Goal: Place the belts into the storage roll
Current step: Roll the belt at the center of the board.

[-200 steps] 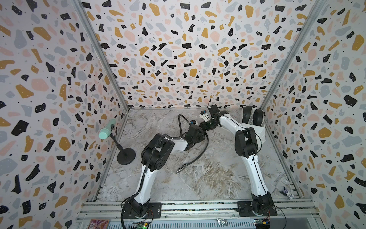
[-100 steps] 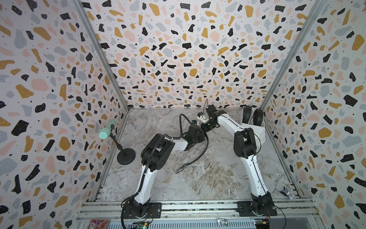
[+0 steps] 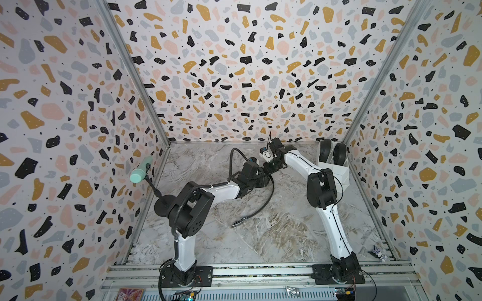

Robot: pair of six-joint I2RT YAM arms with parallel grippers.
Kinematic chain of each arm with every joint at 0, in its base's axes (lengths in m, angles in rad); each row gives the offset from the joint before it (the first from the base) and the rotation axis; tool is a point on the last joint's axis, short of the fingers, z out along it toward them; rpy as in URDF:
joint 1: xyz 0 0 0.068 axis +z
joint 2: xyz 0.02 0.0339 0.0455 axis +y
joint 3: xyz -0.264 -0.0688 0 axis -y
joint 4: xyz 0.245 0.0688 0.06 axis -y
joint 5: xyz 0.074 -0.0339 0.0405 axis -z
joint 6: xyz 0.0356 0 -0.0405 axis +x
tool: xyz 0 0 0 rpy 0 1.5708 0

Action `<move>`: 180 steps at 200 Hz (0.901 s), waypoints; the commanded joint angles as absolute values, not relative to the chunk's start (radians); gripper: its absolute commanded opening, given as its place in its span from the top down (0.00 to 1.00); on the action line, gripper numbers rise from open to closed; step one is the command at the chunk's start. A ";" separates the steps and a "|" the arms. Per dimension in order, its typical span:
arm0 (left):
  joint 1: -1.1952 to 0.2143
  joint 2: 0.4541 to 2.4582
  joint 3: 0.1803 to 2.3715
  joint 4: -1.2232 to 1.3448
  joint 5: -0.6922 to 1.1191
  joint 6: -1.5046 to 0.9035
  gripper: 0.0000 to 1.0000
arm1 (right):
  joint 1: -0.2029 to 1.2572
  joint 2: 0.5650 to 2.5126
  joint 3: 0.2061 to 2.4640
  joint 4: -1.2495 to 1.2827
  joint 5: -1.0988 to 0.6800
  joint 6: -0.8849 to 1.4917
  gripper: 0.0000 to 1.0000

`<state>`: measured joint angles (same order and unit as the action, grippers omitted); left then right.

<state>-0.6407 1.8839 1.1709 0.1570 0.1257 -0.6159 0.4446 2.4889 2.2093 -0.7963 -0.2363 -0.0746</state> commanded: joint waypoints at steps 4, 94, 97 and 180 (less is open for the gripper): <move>-0.641 1.791 1.107 0.035 0.165 -0.517 0.44 | 0.449 2.452 2.157 -0.893 -0.166 -0.053 0.96; -0.823 1.768 0.968 -0.105 0.047 -0.382 0.25 | 0.489 2.382 2.072 -0.895 -0.097 -0.026 0.97; -0.826 1.770 0.967 -0.105 0.039 -0.379 0.25 | 0.489 2.377 2.063 -0.894 -0.096 -0.024 0.98; -0.727 1.745 0.950 -0.240 -0.265 -0.302 0.81 | 0.519 2.157 1.703 -0.806 -0.031 -0.013 1.00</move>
<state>-0.7815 1.7599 0.9443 -0.1722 -0.1333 -0.3546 0.4927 2.2326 1.8030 -0.7444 -0.0711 -0.0269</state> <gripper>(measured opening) 0.189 0.155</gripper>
